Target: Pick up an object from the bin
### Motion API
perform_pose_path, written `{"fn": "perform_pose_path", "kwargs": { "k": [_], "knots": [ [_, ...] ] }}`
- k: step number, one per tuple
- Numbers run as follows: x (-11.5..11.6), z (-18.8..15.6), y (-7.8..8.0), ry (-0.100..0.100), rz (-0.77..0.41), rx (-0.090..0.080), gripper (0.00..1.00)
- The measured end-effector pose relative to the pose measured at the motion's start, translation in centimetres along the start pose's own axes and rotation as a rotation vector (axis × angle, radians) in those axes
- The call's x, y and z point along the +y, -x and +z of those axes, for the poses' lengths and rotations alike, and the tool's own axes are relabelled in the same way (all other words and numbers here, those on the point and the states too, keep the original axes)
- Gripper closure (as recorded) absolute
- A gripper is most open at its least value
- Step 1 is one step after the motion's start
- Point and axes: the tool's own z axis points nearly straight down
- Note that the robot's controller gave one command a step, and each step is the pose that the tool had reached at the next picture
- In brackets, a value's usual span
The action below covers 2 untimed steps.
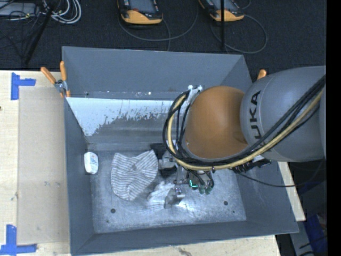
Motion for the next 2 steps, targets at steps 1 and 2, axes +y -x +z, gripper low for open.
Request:
{"fn": "perform_pose_path", "kwargs": {
  "k": [1,2],
  "knots": [
    [0.0,-0.4,0.2,0.001,0.003,-0.008,0.00],
    [-0.4,8.9,1.1,0.003,-0.060,-0.015,1.00]
  ]
}}
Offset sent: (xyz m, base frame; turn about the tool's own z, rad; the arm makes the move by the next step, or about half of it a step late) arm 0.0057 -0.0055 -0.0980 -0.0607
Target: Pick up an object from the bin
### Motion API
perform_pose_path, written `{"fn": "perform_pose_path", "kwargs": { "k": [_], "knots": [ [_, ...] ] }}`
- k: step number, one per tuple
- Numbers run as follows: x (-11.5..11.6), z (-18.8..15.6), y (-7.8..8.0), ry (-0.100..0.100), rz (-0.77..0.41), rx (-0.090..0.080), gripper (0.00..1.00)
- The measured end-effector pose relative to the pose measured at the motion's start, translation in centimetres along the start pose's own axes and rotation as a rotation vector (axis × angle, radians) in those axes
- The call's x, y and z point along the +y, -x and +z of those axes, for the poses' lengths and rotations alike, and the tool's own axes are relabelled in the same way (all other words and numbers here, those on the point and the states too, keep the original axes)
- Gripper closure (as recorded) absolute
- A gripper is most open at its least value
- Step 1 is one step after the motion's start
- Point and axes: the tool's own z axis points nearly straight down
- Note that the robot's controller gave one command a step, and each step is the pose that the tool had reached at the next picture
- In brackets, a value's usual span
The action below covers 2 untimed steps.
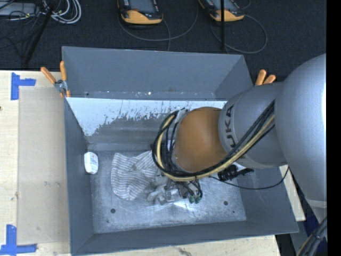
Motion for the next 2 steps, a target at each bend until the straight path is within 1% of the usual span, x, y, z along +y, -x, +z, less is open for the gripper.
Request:
{"fn": "perform_pose_path", "kwargs": {
  "k": [1,2],
  "knots": [
    [0.0,0.0,0.0,0.000,0.001,0.000,1.00],
    [5.1,-13.4,-1.8,-0.002,-0.080,0.004,1.00]
  ]
}}
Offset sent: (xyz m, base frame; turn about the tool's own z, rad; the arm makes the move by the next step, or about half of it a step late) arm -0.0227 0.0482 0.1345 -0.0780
